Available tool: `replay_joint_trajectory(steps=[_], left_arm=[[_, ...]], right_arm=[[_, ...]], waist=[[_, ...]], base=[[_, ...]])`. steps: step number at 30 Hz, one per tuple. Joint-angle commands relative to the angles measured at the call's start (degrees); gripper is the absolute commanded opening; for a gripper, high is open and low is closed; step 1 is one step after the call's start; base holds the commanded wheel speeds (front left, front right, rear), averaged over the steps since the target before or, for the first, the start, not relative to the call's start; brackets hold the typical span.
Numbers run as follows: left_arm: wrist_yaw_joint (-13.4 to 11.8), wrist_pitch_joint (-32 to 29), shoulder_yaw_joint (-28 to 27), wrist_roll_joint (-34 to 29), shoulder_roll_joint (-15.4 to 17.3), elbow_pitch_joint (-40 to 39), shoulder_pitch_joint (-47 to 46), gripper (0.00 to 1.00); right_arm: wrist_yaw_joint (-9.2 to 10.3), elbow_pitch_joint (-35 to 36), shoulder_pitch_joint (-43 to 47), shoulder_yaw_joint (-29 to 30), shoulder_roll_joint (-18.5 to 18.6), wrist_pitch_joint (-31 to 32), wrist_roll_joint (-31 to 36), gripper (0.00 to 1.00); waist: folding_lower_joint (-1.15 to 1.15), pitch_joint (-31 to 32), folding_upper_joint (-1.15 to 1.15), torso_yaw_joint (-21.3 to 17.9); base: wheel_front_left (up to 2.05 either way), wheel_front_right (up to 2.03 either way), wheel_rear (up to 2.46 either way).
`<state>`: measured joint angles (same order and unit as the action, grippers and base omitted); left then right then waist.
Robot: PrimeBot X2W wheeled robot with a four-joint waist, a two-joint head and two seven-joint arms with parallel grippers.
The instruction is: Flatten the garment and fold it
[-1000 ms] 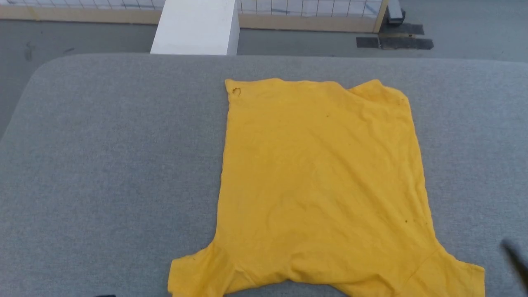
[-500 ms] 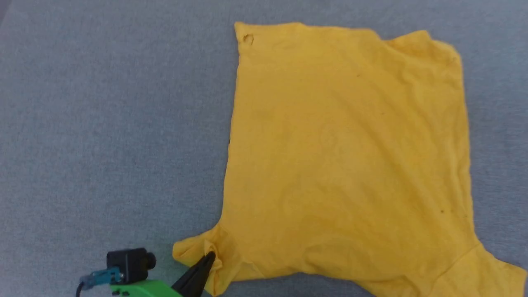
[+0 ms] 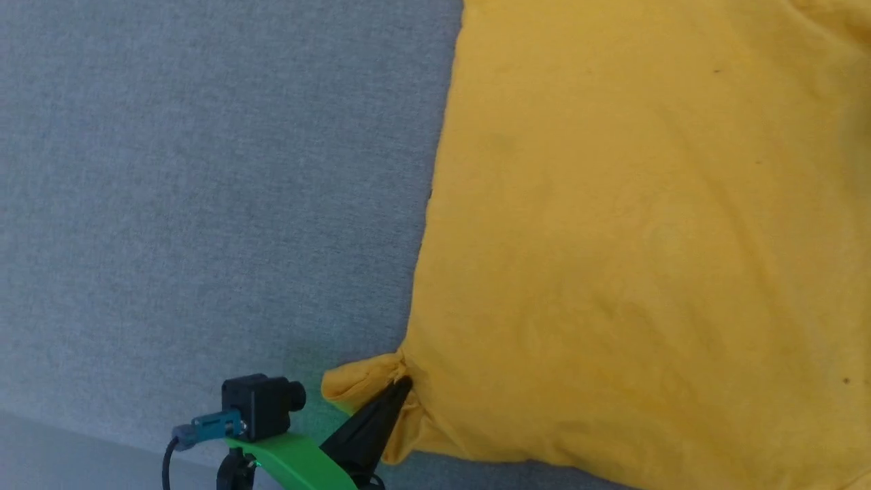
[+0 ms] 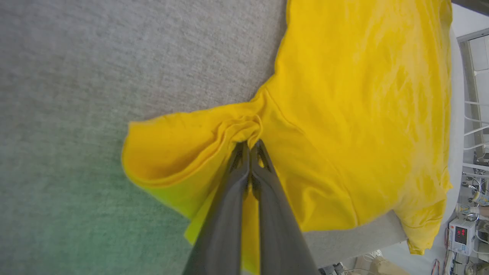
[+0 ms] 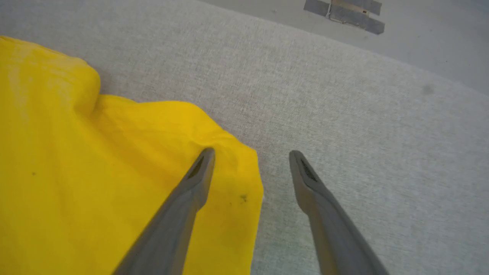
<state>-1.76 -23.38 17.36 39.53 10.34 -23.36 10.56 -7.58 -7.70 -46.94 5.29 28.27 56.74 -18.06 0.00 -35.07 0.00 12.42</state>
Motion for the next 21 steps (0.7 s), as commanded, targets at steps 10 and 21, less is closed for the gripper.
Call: replay_joint_trajectory(steps=[10,21], left_arm=[[-0.38,0.44,-0.53,-0.59,-0.08,2.52,-1.7,0.0],[-2.13,3.68,-3.72,-3.35,1.21,2.47,-2.29,0.0]], right_arm=[[0.09,0.59,3.67,0.6,0.21,2.38,-1.88,0.0],[0.09,0.38,9.75,8.41,-0.97,-14.18,-1.2,0.0]], waist=[[0.0,-1.13,0.0,2.18],[0.0,8.15,0.0,-4.6]], base=[[0.0,0.0,0.0],[0.0,0.0,0.0]])
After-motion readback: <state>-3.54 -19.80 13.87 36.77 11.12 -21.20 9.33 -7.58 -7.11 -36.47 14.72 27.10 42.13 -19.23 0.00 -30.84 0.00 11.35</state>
